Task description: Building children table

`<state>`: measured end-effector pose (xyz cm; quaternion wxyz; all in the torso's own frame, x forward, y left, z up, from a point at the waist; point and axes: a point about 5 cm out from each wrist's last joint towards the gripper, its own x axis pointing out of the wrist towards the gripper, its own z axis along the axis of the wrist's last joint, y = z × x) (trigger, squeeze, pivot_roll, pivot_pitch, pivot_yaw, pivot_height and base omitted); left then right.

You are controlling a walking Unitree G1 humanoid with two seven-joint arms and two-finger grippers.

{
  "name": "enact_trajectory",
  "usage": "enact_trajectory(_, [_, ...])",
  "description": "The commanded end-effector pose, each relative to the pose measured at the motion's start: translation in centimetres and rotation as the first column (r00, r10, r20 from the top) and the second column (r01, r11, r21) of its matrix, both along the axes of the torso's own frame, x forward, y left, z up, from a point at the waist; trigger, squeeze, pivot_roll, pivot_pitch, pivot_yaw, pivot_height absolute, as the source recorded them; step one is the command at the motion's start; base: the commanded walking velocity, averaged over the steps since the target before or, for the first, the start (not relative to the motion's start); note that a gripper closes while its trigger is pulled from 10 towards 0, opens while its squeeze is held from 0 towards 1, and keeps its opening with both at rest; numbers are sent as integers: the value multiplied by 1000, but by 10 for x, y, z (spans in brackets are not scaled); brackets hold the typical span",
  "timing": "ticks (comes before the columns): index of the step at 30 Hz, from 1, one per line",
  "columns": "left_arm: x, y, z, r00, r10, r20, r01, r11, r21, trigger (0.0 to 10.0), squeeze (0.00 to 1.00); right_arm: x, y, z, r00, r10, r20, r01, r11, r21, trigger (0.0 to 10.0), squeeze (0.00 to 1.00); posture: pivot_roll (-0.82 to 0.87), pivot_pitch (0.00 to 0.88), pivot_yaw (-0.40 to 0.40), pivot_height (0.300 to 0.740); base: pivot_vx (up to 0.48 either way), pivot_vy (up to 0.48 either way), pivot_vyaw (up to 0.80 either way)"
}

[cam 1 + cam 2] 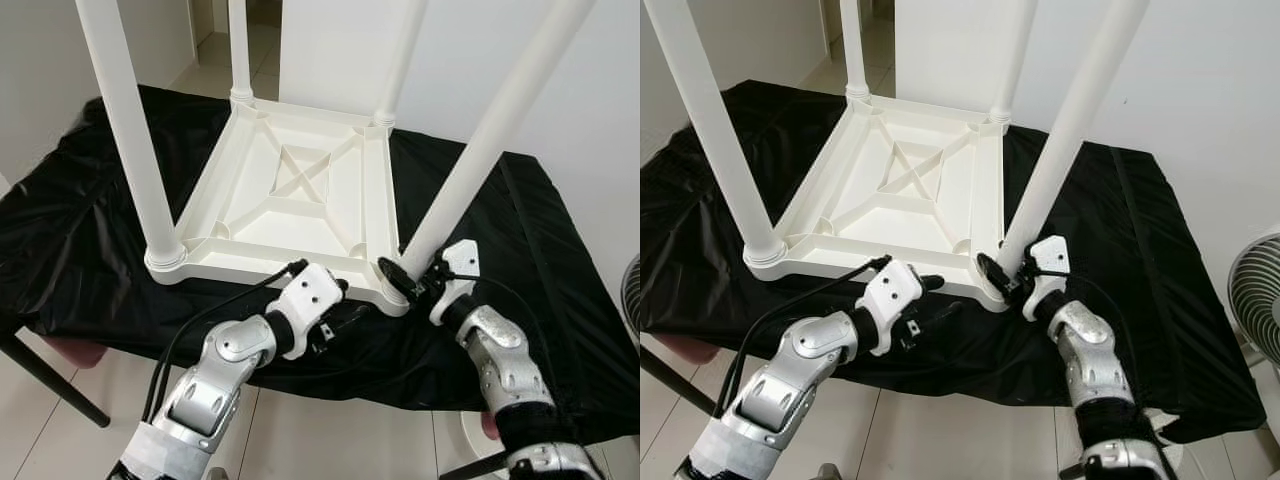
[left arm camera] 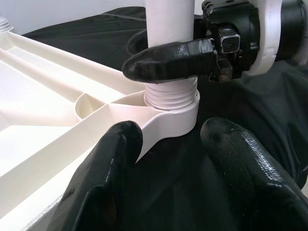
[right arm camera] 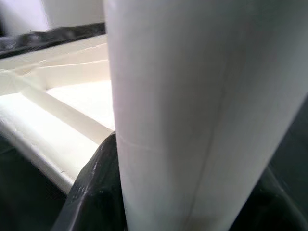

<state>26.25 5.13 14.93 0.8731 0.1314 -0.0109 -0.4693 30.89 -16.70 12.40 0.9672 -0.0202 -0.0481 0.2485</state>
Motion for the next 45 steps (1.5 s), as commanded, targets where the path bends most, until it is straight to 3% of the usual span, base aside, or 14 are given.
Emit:
enact_trajectory(1, [3, 3, -3, 996, 83, -6, -84, 996, -17, 10000, 0, -8, 8, -16, 993, -96, -68, 95, 995, -19, 0, 0, 107, 57, -76, 740, 0, 0, 0])
enact_trajectory(8, [4, 4, -2, 996, 92, -8, -92, 995, -24, 10000, 0, -17, 24, -9, 971, -236, -44, 239, 969, 69, 0, 0, 104, 59, -75, 740, 0, 0, 0])
enact_trajectory(13, [4, 2, -1, 995, 97, -5, -97, 995, -25, 10000, 0, -16, 33, -8, 904, -410, -121, 426, 888, 173, 0, 0, 109, 58, -87, 740, 0, 0, 0])
enact_trajectory(20, [3, 3, 0, 994, 113, -9, -113, 993, -36, 10000, 0, -19, 48, -4, 916, -389, -101, 401, 902, 157, 118, 0, 120, 53, -97, 740, 0, 0, 0])
enact_trajectory(21, [3, 4, 0, 993, 115, -8, -115, 993, -35, 10000, 0, -20, 47, -3, 920, -379, -102, 392, 904, 173, 10000, 0, 120, 48, -98, 740, 0, 0, 0])
enact_trajectory(22, [3, 4, 0, 993, 115, -8, -115, 993, -35, 10000, 0, -20, 47, -3, 920, -379, -102, 392, 904, 173, 10000, 0, 120, 48, -98, 740, 0, 0, 0])
enact_trajectory(23, [4, 5, -1, 993, 117, -7, -117, 993, -34, 10000, 0, -19, 44, -1, 921, -377, -100, 389, 904, 180, 10000, 227, 124, 45, -99, 740, 0, 0, 0])
enact_trajectory(24, [4, 5, -1, 993, 117, -7, -117, 993, -34, 10000, 0, -19, 44, -1, 921, -377, -100, 389, 904, 180, 10000, 227, 124, 45, -99, 740, 0, 0, 0])
enact_trajectory(25, [4, 5, -1, 993, 119, -4, -119, 992, -32, 10000, 0, -19, 39, 2, 925, -367, -96, 379, 903, 204, 10000, 1000, 127, 42, -100, 740, 0, 0, 0])
enact_trajectory(32, [2, 4, 0, 993, 116, -4, -116, 993, -33, 10000, 0, -16, 25, 14, 963, -265, -46, 269, 936, 226, 10000, 1000, 131, 37, -104, 740, 0, 0, 0])
enact_trajectory(36, [2, 5, -2, 993, 115, -5, -115, 993, -26, 10000, 0, -16, 12, 24, 990, -140, 24, 134, 978, 162, 10000, 1000, 132, 31, -104, 740, 0, 0, 0])
enact_trajectory(42, [1, 5, -2, 994, 109, -6, -109, 994, -22, 10000, 0, -14, -12, 28, 1000, 8, 25, -9, 999, 32, 10000, 1000, 124, 24, -103, 740, 0, 0, 0])
enact_trajectory(43, [2, 4, -2, 994, 106, -5, -106, 994, -22, 10000, 0, -14, -15, 26, 998, 57, 8, -57, 998, 4, 10000, 0, 119, 23, -104, 740, 0, 0, 0])
enact_trajectory(45, [2, 4, -2, 995, 104, -5, -104, 994, -21, 10000, 0, -14, -16, 25, 996, 90, -5, -90, 996, -10, 10000, 0, 119, 23, -104, 740, 0, 0, 0])
